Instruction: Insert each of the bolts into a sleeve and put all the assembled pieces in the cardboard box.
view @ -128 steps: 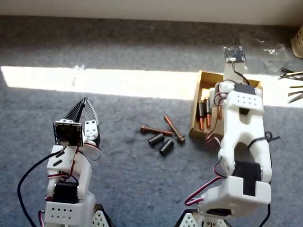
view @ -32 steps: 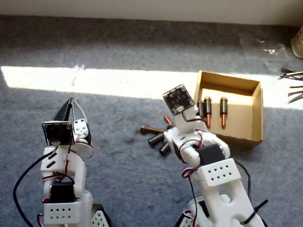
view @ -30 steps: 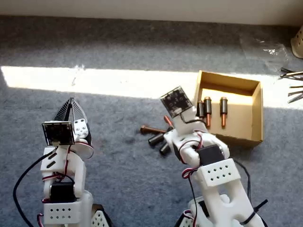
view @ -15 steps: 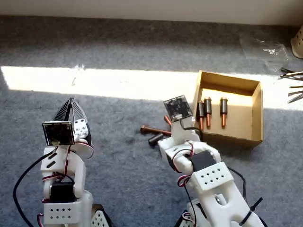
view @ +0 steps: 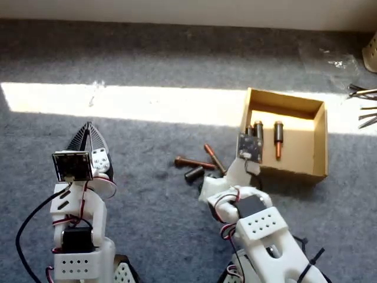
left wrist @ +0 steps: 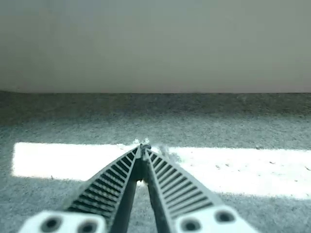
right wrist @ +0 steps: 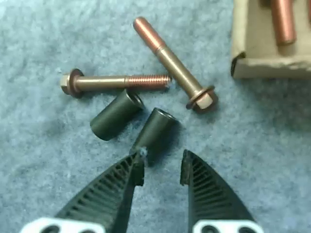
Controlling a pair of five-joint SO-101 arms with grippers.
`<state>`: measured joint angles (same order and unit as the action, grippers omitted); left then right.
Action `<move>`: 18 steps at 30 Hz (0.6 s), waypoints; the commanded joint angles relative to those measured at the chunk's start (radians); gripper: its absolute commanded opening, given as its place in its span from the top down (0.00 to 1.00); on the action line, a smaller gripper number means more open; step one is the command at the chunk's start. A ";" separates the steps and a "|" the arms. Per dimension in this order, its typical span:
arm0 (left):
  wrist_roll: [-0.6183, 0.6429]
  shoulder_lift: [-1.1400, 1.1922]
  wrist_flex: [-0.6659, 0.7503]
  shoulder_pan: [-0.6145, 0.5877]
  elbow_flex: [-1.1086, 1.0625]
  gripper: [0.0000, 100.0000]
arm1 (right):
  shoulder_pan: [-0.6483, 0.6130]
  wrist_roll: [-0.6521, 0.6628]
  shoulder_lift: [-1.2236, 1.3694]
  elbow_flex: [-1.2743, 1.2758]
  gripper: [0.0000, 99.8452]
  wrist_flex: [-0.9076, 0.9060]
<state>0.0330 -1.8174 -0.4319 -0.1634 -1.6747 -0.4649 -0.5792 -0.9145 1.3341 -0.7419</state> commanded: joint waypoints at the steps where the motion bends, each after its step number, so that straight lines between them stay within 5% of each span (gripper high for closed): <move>1: -0.002 -0.012 0.005 -0.007 -0.016 0.99 | -0.010 -0.029 -0.019 0.002 0.89 0.058; 18: -0.002 -0.012 0.005 -0.005 -0.018 0.99 | -0.099 -0.029 -0.016 0.084 0.82 0.231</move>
<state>0.0330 -1.8174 -0.4319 -0.1634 -1.6747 -0.5524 -0.6007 -0.9145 1.4246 -0.5301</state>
